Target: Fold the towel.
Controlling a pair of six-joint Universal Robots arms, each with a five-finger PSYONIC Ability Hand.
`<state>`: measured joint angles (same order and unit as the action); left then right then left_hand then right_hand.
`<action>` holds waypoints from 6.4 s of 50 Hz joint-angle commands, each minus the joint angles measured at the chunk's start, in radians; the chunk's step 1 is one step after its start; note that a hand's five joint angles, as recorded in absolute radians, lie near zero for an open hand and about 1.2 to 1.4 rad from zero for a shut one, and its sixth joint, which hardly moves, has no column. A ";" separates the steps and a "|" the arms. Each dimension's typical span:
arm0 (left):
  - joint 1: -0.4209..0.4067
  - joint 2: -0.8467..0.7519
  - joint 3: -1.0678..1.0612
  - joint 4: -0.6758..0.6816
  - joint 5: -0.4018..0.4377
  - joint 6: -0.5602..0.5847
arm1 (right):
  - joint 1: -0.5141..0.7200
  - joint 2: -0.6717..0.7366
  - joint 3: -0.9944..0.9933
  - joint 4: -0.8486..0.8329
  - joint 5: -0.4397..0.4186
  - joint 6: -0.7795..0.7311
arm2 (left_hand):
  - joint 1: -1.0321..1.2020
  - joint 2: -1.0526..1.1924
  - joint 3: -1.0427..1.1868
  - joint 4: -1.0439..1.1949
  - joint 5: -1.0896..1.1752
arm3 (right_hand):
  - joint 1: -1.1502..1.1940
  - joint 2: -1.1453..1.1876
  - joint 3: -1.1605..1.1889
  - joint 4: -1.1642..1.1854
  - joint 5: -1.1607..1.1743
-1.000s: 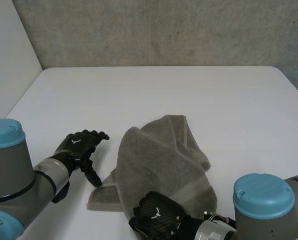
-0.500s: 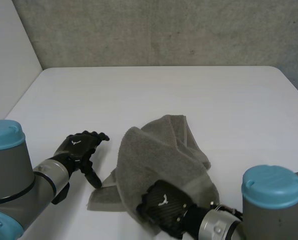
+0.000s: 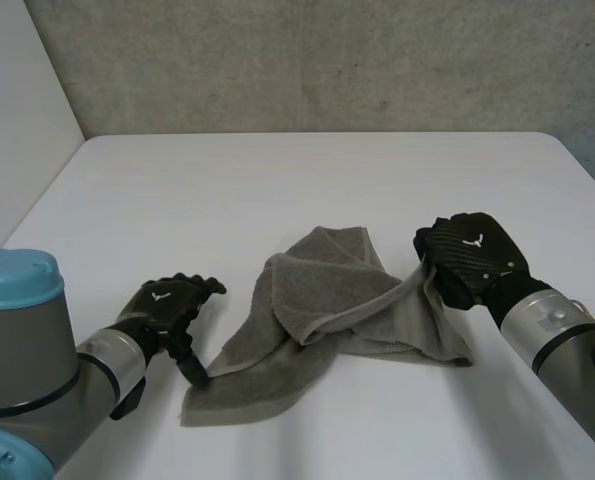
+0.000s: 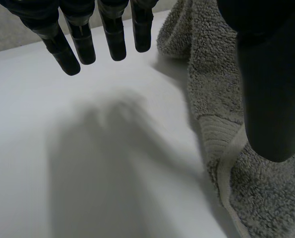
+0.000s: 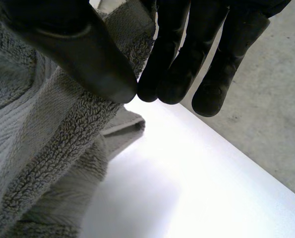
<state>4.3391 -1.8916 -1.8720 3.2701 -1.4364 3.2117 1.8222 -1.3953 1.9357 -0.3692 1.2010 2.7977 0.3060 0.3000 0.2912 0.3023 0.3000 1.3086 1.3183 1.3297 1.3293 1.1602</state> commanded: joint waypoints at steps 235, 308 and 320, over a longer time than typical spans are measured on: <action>0.097 -0.221 0.034 0.510 -0.004 0.407 | -0.187 0.161 -0.113 -0.076 0.178 -0.047 | 1.090 1.096 1.105 1.094 0.922 | 0.088 0.078 0.067 0.067 0.062; 0.119 -0.099 0.661 0.241 -0.016 0.174 | 0.042 0.259 -0.788 0.036 0.210 -0.409 | 1.090 1.096 1.105 1.094 0.922 | 0.088 0.078 0.067 0.067 0.062; 0.149 -0.178 0.281 0.408 0.126 0.321 | 0.037 0.377 -0.497 0.099 0.155 -0.412 | 1.090 1.096 1.105 1.094 0.922 | 0.088 0.078 0.067 0.067 0.062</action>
<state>4.4784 -2.0416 -1.4296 3.5852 -1.3748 3.4448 1.8616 -1.0704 1.3246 -0.2732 1.3612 2.3871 1.4326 1.5146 1.5528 1.5210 1.4638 1.3238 1.2987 1.3348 1.3339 1.1602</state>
